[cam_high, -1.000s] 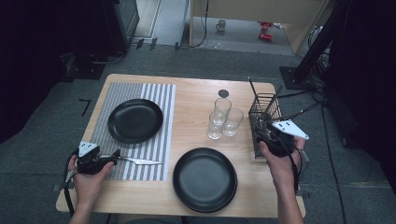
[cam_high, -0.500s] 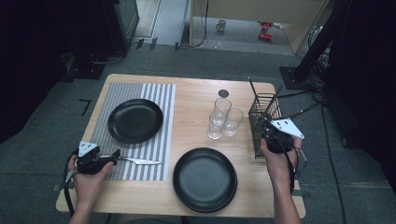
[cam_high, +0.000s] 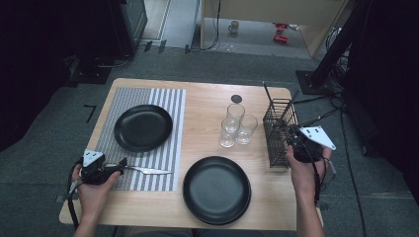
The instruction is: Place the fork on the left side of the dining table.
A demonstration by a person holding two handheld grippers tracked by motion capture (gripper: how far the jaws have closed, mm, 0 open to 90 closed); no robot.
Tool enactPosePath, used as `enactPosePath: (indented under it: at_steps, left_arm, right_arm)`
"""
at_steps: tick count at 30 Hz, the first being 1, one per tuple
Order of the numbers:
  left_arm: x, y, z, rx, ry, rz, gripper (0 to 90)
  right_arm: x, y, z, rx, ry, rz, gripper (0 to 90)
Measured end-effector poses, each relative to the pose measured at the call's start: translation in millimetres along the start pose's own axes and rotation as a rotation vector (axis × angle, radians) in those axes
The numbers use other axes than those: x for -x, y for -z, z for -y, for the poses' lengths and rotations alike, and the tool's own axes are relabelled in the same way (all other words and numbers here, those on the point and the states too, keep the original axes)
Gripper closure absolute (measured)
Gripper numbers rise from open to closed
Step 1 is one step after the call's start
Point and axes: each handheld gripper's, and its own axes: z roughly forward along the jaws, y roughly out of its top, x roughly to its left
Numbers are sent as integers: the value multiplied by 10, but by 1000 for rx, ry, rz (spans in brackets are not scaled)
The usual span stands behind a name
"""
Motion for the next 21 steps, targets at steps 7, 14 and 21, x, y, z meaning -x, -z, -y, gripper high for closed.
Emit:
enactPosePath:
  at_steps: [7,14,21]
  left_arm:
    - [7,5,2,7,-8,2,139]
    - [9,7,4,9,-8,1,139]
    - [4,10,4,12,-2,5,139]
  right_arm:
    - [24,147,-36,15,-33,-43,881]
    - [-26,165,22,-7,-54,-115,879]
    - [-111,110,60,-7,-14,-107,872]
